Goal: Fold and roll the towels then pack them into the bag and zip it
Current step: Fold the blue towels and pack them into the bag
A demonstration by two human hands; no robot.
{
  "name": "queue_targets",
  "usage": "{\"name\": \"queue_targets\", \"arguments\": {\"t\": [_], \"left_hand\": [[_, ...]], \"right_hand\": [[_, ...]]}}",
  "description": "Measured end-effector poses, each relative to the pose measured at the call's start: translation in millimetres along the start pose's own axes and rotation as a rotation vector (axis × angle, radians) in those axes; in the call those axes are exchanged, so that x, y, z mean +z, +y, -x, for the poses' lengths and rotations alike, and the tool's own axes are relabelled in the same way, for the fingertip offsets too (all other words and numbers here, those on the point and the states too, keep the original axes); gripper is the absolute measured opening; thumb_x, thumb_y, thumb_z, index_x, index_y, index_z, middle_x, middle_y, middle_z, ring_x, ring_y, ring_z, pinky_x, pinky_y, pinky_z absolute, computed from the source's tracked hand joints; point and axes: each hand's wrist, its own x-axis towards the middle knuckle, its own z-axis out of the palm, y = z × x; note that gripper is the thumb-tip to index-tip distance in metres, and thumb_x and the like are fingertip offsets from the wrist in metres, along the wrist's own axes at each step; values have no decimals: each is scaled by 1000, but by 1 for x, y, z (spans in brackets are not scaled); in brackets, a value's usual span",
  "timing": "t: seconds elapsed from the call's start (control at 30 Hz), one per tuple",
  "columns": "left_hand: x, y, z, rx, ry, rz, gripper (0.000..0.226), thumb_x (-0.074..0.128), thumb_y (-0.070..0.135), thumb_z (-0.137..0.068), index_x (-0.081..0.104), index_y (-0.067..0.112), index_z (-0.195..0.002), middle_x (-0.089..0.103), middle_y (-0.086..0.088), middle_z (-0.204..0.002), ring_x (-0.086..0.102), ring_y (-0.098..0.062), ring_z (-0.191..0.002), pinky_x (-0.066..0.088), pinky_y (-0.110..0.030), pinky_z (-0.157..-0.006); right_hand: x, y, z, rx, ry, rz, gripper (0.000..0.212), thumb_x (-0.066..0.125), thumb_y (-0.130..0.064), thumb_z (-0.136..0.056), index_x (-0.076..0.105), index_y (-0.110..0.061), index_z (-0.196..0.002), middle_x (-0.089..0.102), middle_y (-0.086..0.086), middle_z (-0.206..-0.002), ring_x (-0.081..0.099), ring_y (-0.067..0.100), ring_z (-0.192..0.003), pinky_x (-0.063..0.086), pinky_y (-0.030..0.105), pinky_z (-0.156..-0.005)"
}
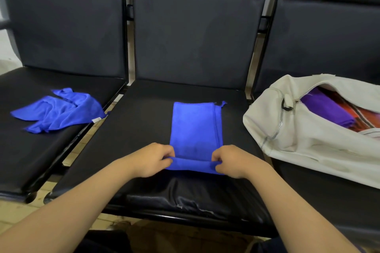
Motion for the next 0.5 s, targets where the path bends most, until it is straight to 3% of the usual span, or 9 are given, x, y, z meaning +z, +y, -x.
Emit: {"name": "queue_targets", "arguments": {"t": [0.1,0.2,0.27,0.33,0.43,0.5], "left_hand": [[2,2,-1,-44,39,66,24,48,17,-94,48,33,-75,55,12,-78,51,-7,-73,42,-24,-71],[6,2,-2,-95,54,152,20,48,14,-94,52,28,-80,57,11,-77,51,-5,-69,43,-21,-69],[11,2,-2,-127,92,183,14,50,14,-93,52,25,-85,60,8,-79,54,-9,-70,46,-25,-70],[16,4,-3,-172,138,120,9,55,17,-92,48,23,-88,56,7,-85,54,-13,-74,48,-30,-73],[26,9,-3,-241,251,-125,21,60,28,-90,40,22,-88,41,6,-93,55,-18,-76,47,-34,-68],[24,12,-4,-168,342,-175,24,61,34,-89,40,23,-83,38,7,-93,52,-16,-72,43,-31,-64]], "right_hand": [[-5,1,1,29,-3,-61,12,48,-16,-92,58,-11,-89,52,-1,-84,49,15,-75,38,25,-63],[-6,4,4,63,11,-105,16,49,-18,-94,58,-13,-106,52,-5,-90,50,10,-73,40,21,-62],[-2,6,3,77,43,-111,14,52,-20,-95,57,-16,-107,54,-4,-96,51,9,-74,40,20,-61],[2,5,1,93,67,-43,13,54,-22,-94,54,-14,-104,57,2,-104,53,15,-81,41,23,-64],[7,3,-5,121,102,118,15,57,-26,-92,48,-15,-97,53,4,-104,52,19,-85,39,26,-63],[5,1,-7,83,186,142,16,60,-25,-89,47,-16,-91,50,3,-100,54,20,-84,41,28,-63]]}}
